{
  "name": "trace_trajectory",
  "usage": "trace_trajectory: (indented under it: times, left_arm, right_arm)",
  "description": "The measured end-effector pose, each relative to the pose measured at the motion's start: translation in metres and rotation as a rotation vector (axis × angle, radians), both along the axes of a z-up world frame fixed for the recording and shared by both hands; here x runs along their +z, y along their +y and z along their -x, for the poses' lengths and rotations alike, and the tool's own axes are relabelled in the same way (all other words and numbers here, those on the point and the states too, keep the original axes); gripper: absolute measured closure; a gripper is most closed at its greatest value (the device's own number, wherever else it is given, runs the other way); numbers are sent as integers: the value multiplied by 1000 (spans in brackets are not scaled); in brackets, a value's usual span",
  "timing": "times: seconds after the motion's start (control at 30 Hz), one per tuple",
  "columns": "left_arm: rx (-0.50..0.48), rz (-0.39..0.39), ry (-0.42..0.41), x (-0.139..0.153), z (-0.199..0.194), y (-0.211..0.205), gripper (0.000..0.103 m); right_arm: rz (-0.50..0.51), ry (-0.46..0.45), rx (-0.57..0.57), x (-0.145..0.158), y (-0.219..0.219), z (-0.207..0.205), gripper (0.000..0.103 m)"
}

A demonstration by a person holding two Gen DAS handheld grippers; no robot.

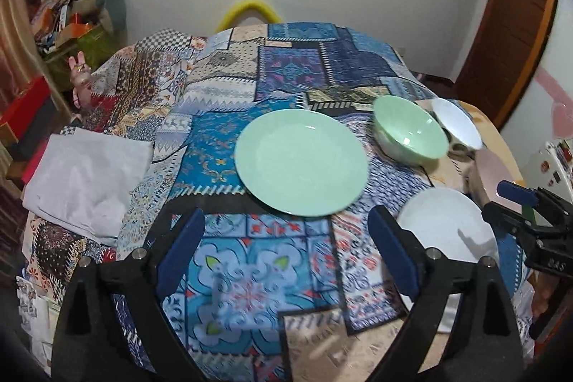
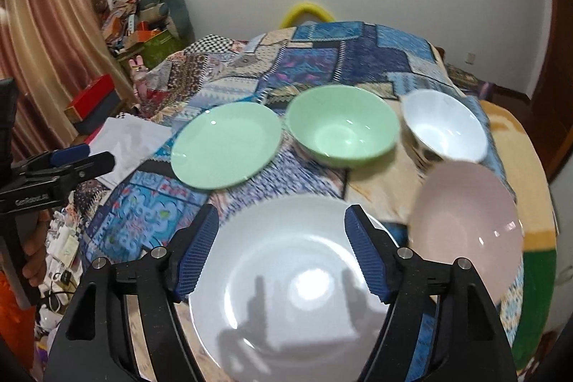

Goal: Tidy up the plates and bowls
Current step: 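Grasp the light green plate rim with both grippers, then lift the light green plate and carry it toward the white plate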

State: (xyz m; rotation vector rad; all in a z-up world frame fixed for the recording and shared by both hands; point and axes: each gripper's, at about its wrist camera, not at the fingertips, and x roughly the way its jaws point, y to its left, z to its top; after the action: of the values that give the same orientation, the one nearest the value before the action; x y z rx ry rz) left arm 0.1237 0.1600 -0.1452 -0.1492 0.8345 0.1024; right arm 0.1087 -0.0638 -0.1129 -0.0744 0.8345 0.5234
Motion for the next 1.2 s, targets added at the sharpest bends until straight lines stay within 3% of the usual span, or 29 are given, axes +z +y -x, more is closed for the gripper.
trace_trajectory:
  times: [0.57, 0.7, 0.9, 1.07, 1.13, 1.2]
  left_arm:
    - [-5, -1, 144, -73, -92, 52, 10]
    - [-13, 3, 169, -90, -109, 60, 12]
    - [-29, 30, 204, -110, -130, 66, 36]
    - [-28, 25, 198, -117, -143, 69, 67]
    - [-46, 62, 196, -116, -145, 70, 81]
    - [-43, 69, 198, -115, -144, 71, 81]
  right_arm:
    - [35, 169, 37, -55, 60, -81, 31]
    - [66, 206, 59, -68, 70, -92, 54]
    - [87, 225, 75, -75, 77, -101, 65]
    - [63, 269, 70, -81, 80, -110, 76]
    - [50, 275, 60, -82, 79, -113, 80]
    - [31, 287, 61, -82, 77, -114, 80]
